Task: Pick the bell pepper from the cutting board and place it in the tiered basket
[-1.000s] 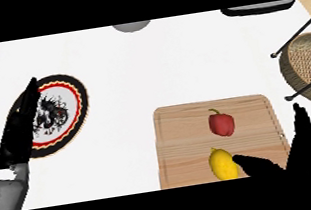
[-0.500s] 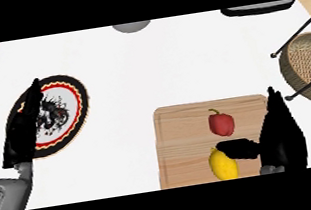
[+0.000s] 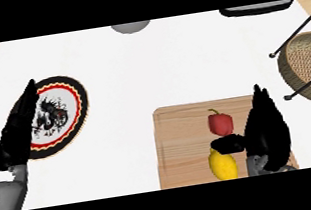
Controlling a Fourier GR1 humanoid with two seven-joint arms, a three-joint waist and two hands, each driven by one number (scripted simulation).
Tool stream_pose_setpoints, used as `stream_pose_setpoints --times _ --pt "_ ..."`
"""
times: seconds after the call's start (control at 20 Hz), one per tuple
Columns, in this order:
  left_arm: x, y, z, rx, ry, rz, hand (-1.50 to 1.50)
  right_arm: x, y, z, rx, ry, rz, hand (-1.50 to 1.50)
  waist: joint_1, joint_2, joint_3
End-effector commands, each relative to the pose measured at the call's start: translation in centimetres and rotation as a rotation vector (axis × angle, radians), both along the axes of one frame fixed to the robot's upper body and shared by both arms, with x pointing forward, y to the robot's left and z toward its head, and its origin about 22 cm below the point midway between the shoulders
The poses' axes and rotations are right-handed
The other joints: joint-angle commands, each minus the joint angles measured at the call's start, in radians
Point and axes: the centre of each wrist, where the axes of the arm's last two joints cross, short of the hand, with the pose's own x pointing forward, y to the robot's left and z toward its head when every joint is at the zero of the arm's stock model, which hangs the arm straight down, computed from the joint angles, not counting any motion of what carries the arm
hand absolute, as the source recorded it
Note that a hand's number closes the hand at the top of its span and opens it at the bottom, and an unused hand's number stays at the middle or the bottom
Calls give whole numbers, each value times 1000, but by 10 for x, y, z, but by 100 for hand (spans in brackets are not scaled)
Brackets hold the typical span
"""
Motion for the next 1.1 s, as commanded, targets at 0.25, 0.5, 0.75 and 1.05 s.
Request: stream_pose_setpoints --times 0.25,0.5,0.75,1.05 --pt "4 -10 -1 -18 4 22 0 8 15 -3 -74 132 -157 -150 -8 -1 0" --pt "6 3 18 -8 17 -1 0 21 19 -11 -84 143 -159 -150 2 0 1" --pt "-1 -10 -2 -9 4 4 0 13 12 -16 -57 173 -178 -150 -7 -1 1" --pt "-3 2 0 -2 0 1 0 21 10 -23 -30 201 -190 -150 -1 0 1"
